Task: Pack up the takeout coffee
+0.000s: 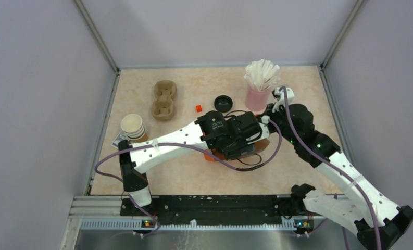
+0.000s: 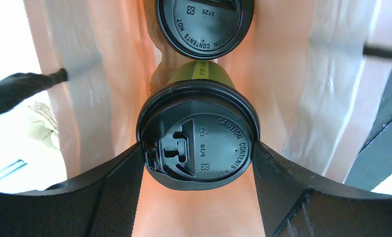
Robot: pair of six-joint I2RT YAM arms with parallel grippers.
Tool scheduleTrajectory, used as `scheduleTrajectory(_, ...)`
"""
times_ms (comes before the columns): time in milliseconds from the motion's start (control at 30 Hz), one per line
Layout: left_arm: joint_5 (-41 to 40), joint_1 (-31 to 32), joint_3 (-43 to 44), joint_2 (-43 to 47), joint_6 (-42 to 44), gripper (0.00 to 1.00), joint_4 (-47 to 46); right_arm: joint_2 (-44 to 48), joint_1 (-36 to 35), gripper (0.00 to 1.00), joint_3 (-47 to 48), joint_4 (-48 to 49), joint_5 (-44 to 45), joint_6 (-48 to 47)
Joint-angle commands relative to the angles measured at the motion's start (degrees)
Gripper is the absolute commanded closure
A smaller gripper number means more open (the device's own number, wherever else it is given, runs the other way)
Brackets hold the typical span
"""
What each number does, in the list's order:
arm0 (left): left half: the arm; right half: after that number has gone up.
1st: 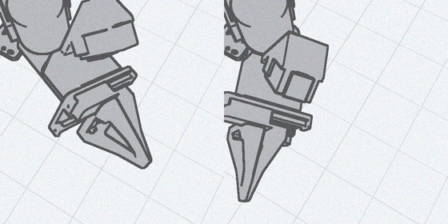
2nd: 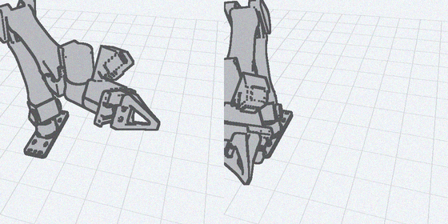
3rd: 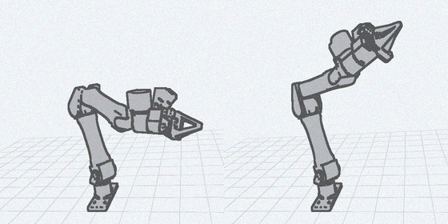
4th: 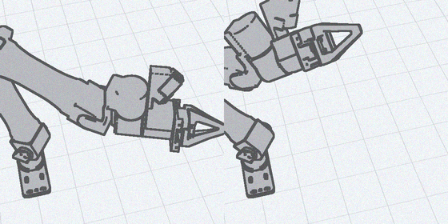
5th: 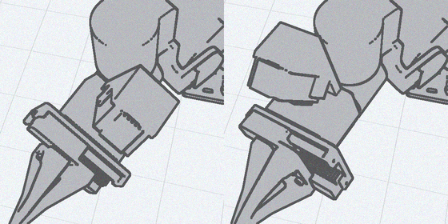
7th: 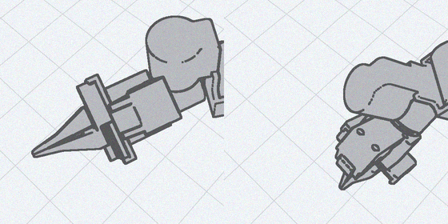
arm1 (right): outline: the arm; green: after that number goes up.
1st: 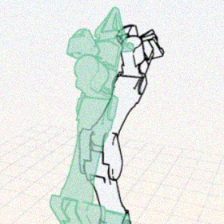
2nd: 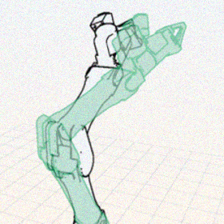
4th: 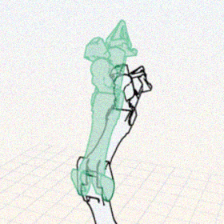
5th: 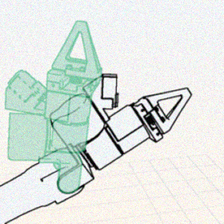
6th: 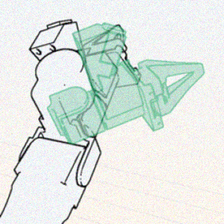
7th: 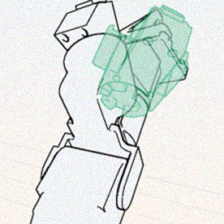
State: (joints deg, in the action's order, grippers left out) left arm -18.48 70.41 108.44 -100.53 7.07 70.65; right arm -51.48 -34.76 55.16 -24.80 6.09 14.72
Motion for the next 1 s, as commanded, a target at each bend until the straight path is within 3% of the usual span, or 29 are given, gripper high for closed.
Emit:
scheduleTrajectory(0,-0.04,0.72,-1.26,0.95,-0.79,0.48,0.77,8.16,-0.39,1.0,-7.01,4.31,-2.23,5.97)
scheduleTrajectory(233,0.16,1.02,-3.6,1.68,-1.67,0.49,-0.33,12.72,-0.35,1.0,-10.33,2.49,-3.61,6.09)
scheduleTrajectory(667,-6.56,1.45,-3.64,-0.62,-0.86,0.49,1.17,8.15,-0.39,1.0,-5.75,1.09,-9.27,5.44)
scheduleTrajectory(833,-5.67,1.44,-5.72,-0.01,-1.42,0.49,-0.24,7.73,-0.39,0.8,-5.44,-1.19,-10.31,7.05)
scheduleTrajectory(967,-5.69,1.48,-7.24,0.1,-1.34,0.49,-0.88,10.59,-0.39,0.76,-7.11,-2.4,-8.75,7.43)
